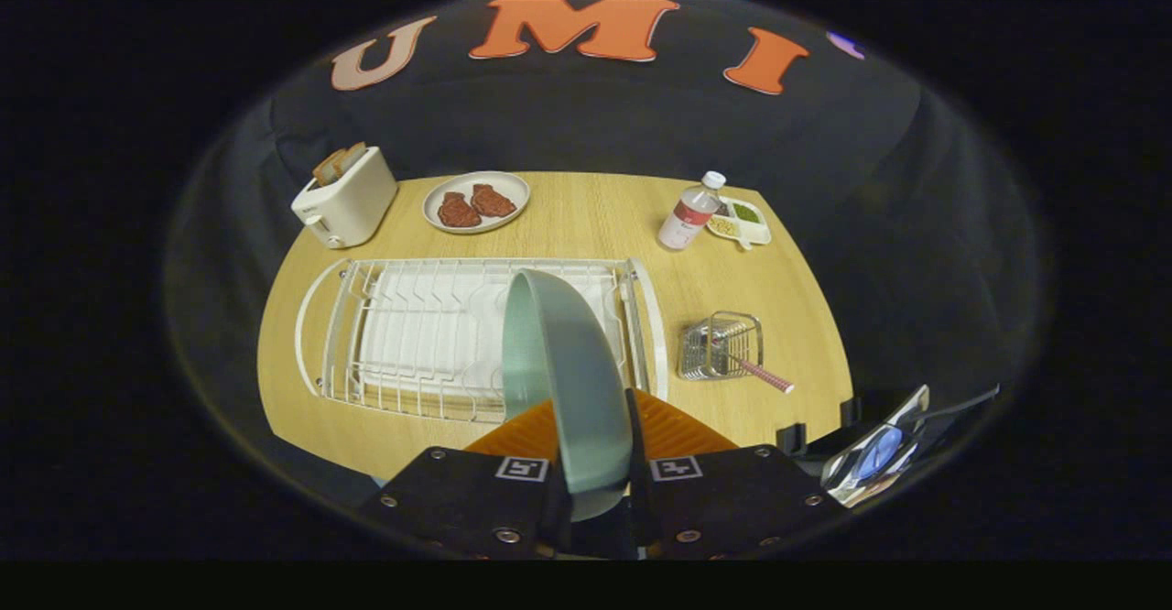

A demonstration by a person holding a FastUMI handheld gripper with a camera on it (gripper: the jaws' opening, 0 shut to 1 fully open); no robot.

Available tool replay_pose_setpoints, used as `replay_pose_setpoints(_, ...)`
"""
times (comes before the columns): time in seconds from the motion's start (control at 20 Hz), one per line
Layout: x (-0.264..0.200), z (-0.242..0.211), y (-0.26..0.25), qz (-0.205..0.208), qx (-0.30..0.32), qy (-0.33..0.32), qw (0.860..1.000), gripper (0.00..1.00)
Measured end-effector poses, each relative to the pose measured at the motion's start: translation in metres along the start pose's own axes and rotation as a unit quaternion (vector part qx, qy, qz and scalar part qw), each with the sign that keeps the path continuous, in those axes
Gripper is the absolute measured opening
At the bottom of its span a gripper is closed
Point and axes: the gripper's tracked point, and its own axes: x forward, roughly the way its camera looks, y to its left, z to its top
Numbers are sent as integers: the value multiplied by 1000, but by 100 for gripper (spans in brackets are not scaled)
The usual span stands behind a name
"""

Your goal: Take the plate from the dish rack, then take the spoon from the basket and place it into the plate.

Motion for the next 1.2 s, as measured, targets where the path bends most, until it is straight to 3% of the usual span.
replay_pose_setpoints(0.2,0,-32,-29,32,11,5,999,26)
replay_pose_setpoints(0.55,22,-82,-50,138,50,40,988,26)
replay_pose_setpoints(0.8,41,-98,-33,247,71,44,965,26)
replay_pose_setpoints(1.2,66,-133,-29,335,95,48,936,26)
